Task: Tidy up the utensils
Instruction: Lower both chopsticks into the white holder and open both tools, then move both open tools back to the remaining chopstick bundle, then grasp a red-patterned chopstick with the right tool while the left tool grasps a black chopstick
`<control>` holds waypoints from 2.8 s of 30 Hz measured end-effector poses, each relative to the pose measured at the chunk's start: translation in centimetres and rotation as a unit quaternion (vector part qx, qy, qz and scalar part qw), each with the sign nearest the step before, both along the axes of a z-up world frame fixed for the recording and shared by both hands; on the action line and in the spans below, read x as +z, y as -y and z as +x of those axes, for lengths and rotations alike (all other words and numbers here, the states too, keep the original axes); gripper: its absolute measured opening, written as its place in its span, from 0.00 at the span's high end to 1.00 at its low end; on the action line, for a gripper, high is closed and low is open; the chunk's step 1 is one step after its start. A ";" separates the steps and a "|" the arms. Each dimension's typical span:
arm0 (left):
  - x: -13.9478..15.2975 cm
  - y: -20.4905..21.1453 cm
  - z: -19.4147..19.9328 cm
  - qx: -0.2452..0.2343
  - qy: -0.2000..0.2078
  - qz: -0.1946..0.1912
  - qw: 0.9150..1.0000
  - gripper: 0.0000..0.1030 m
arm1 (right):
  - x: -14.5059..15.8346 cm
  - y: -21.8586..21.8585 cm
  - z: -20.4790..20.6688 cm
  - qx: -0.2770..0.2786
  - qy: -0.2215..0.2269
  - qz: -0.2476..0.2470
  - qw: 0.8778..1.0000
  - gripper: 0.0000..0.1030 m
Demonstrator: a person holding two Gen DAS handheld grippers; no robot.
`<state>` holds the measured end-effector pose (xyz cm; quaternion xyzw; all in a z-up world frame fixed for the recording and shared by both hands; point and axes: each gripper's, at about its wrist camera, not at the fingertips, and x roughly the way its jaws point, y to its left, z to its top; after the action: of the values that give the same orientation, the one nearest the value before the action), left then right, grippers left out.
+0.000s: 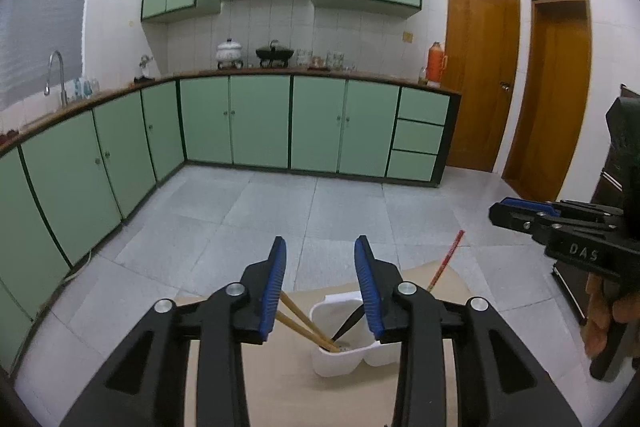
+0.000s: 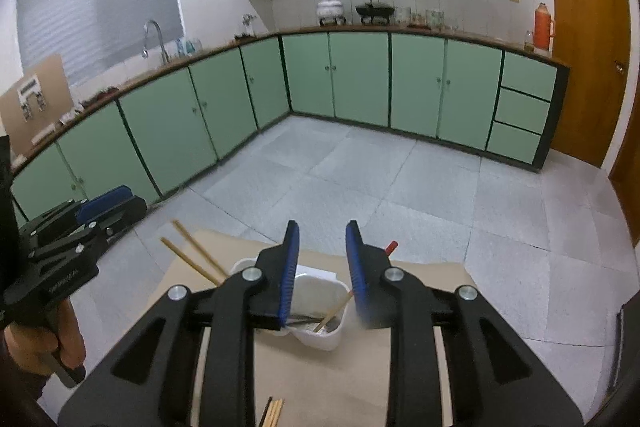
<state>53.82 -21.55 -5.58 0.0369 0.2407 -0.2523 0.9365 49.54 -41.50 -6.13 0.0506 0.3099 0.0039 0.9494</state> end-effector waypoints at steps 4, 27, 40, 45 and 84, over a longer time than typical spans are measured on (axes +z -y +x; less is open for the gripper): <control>1.1 -2.2 -3.5 -0.004 0.015 -0.004 1.000 0.59 | 0.6 0.0 -5.0 0.006 0.032 -0.001 0.999 0.76; -16.5 -11.9 -26.5 0.045 -0.038 0.006 0.998 0.41 | -26.3 -12.3 -30.4 0.055 -0.086 -0.059 0.993 0.70; -19.7 -10.7 -27.9 0.026 -0.066 0.025 0.997 0.41 | -26.5 -13.3 -27.8 0.057 -0.070 -0.062 0.994 0.73; -20.6 -10.4 -28.0 0.022 -0.075 0.030 0.996 0.41 | -26.3 -12.3 -27.8 0.046 -0.074 -0.045 0.995 0.71; -25.4 -2.3 -29.3 -0.077 -0.106 0.108 0.986 0.41 | -26.6 -7.5 -28.9 -0.008 -0.078 -0.004 0.997 0.94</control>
<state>24.55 -19.25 -31.00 0.1294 0.3604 -0.2988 0.8741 20.63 -34.01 -32.75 0.0492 0.3829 -0.0090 0.9224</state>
